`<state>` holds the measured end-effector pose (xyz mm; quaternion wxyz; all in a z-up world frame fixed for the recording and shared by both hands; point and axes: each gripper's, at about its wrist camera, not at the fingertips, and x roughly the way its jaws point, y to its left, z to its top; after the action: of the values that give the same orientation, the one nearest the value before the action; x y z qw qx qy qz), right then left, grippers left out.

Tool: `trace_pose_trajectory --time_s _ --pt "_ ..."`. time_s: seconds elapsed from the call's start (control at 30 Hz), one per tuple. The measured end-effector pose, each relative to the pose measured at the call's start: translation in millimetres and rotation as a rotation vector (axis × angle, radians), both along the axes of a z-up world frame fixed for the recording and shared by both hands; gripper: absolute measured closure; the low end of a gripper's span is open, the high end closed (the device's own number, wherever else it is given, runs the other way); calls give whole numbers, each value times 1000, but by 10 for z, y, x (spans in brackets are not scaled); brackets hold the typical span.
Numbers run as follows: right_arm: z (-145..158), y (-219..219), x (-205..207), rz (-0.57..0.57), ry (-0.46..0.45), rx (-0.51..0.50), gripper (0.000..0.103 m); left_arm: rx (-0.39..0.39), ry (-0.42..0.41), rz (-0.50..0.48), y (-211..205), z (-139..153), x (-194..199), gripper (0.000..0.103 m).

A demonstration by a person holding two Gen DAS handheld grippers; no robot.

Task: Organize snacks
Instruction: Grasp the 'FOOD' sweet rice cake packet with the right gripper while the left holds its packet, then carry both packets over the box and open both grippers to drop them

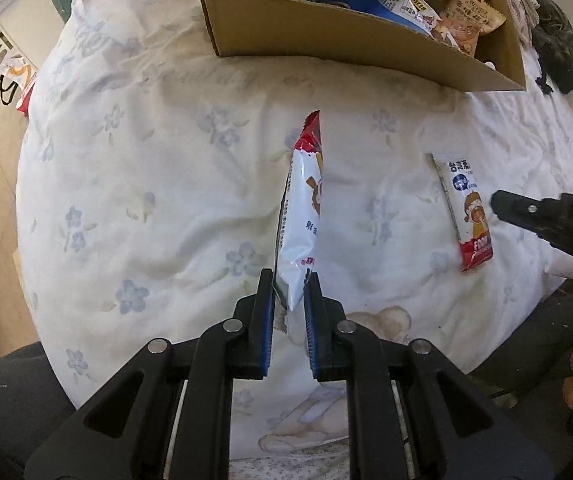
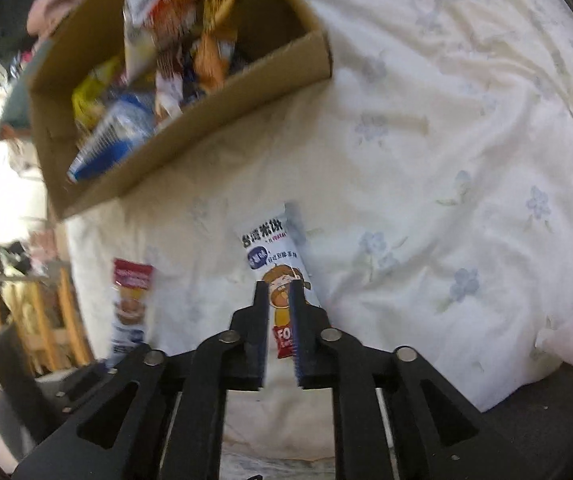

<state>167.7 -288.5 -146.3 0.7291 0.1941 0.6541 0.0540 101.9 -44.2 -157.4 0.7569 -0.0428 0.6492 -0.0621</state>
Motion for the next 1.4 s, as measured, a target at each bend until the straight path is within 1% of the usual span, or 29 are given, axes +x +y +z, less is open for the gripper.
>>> trace_pose_trajectory --time_s 0.03,0.1,0.2,0.23,0.27,0.33,0.37,0.47,0.6,0.63,0.67,0.7,0.73,0.77,0.8,0.83,0.87,0.97,1.0,1.07,1.1,1.2,1.23,1.27,1.4 --pt "-15 32 9 9 -1 -23 59 -1 2 -2 -28 -11 5 91" --pt "-27 119 37 33 -11 -77 37 -2 7 1 -35 -21 15 91" --pt "-59 267 56 93 -20 -155 37 40 20 -4 -125 -51 114 88" --pt "-85 304 57 106 -15 -168 37 53 15 -12 -157 -66 138 80" --pt "-104 326 58 111 -9 -172 37 66 9 -14 -183 -76 162 66" --pt "-149 351 55 123 1 -187 37 83 -16 -10 -228 -72 227 54" --pt "-159 369 52 128 3 -197 37 83 -26 -5 -232 -61 262 51" --pt "-216 409 44 142 17 -227 37 71 -42 5 -246 -49 415 50" --pt "-312 420 29 160 33 -245 37 60 -33 27 -224 -102 630 50" --pt "-331 414 7 165 33 -249 38 44 -29 38 -196 -111 648 53" --pt "-338 432 7 172 30 -255 38 33 -28 49 -180 -120 656 72" --pt "-340 452 10 177 26 -260 41 27 -21 44 -178 -127 665 83" --pt "-334 491 17 183 22 -266 48 27 -17 36 -151 -107 698 88" --pt "-327 487 13 187 15 -270 53 33 -28 29 -154 -84 693 89" --pt "-315 488 7 187 9 -270 63 38 -37 22 -159 -73 686 90" --pt "-298 501 8 188 4 -268 68 37 -45 16 -148 -62 666 90" --pt "-288 511 6 190 0 -264 69 35 -48 18 -150 -47 664 91" --pt "-252 525 -2 182 -17 -225 70 1 -55 49 -93 21 625 91" --pt "-213 510 -3 176 -28 -194 70 -19 -61 55 -72 56 623 91" --pt "-102 493 -17 160 -64 -106 70 -15 -82 55 -66 142 610 91" --pt "-14 508 -32 161 -97 -74 70 -11 -94 55 -58 172 600 91" --pt "207 528 -103 157 -179 -7 70 -53 -138 88 51 289 540 91" --pt "261 521 -132 150 -196 18 70 -82 -162 103 102 373 501 91" --pt "294 509 -147 144 -204 38 70 -93 -182 110 136 436 493 91" --pt "436 473 -212 124 -240 98 70 -105 -277 114 199 730 404 91"
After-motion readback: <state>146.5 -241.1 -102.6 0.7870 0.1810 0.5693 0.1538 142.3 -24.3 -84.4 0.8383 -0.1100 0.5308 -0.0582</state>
